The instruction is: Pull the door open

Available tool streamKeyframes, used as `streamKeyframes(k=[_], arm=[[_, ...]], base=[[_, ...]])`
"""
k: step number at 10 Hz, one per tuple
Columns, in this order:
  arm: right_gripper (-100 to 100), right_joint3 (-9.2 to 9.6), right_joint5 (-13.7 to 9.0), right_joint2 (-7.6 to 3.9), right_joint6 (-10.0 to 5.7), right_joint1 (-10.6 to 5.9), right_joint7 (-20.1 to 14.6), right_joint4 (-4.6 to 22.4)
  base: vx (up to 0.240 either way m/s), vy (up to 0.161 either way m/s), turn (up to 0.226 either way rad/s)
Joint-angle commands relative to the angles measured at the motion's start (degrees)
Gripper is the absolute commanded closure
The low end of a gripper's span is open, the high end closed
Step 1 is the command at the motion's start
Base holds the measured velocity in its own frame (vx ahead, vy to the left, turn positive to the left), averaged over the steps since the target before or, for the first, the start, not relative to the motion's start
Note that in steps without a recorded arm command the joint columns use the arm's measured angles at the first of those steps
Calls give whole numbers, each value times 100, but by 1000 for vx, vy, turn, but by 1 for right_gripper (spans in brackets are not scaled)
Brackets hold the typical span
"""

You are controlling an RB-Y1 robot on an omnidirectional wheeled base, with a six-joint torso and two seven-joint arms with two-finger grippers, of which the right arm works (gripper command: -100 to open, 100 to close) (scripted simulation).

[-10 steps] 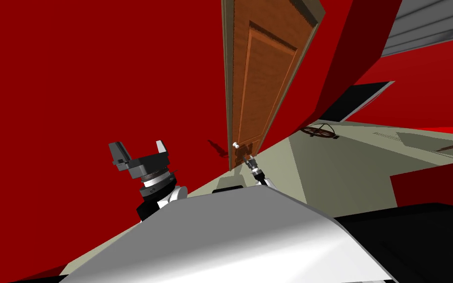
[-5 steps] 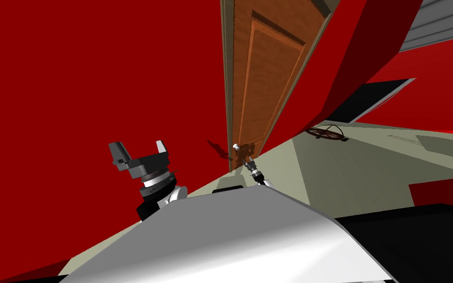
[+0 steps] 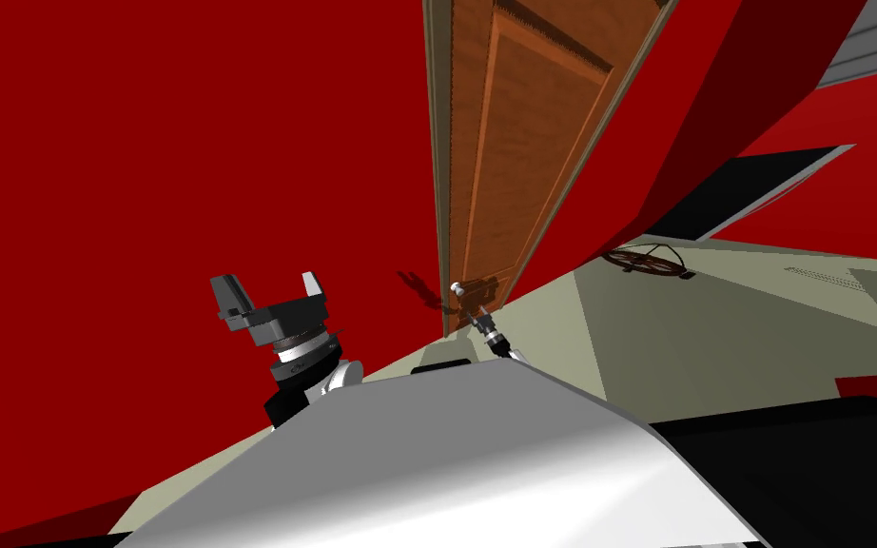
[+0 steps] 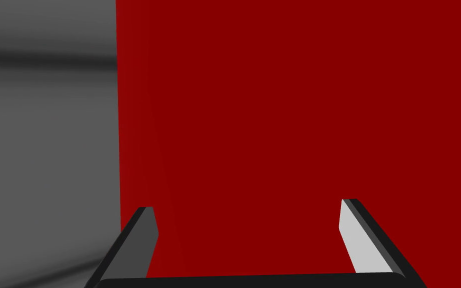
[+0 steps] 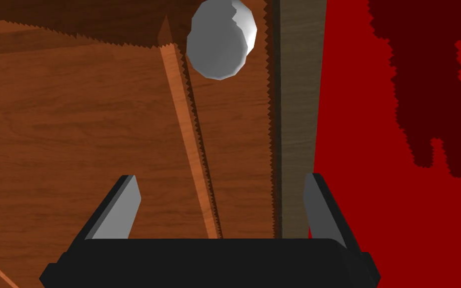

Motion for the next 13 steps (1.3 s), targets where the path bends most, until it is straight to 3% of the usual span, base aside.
streamKeyframes(k=[1, 5, 6, 13], arm=[[-100, -22, 56, 1, -63, -50, 129, 170], [-100, -64, 265, 17, -167, -155, 493, 580], [-100, -65, 225, 9, -164, -153, 432, 549], [-100, 247, -536, -385, -280, -846, 748, 1508]], base=[[47, -30, 49], [67, -60, 57], [34, -34, 14], [74, 123, 29]])
